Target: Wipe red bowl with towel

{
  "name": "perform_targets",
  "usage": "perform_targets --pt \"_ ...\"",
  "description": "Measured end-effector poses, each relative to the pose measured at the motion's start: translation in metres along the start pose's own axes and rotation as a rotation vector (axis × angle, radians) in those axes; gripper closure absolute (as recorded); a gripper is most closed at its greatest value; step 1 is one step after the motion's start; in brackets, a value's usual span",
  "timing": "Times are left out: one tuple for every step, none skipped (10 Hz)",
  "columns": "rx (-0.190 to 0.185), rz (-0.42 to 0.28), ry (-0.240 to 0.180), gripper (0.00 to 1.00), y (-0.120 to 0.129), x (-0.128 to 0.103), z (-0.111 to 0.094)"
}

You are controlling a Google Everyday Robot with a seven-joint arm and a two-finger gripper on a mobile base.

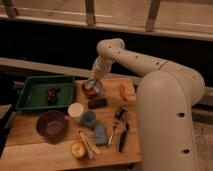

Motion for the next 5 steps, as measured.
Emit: perform_targets --pt "0.012 0.004 -0.02 1.0 -0.001 -0.001 0.0" --pt "0.029 0.019 -0.033 1.0 -0.005 -0.004 0.003" --pt "0.053 0.028 -0.037 1.0 -0.012 -0.005 0.01" --pt "0.069 0.037 -0.033 1.0 -0.015 -0.006 0.024" --pt "0.089 0.045 -0.024 1.0 -0.02 -0.007 0.039"
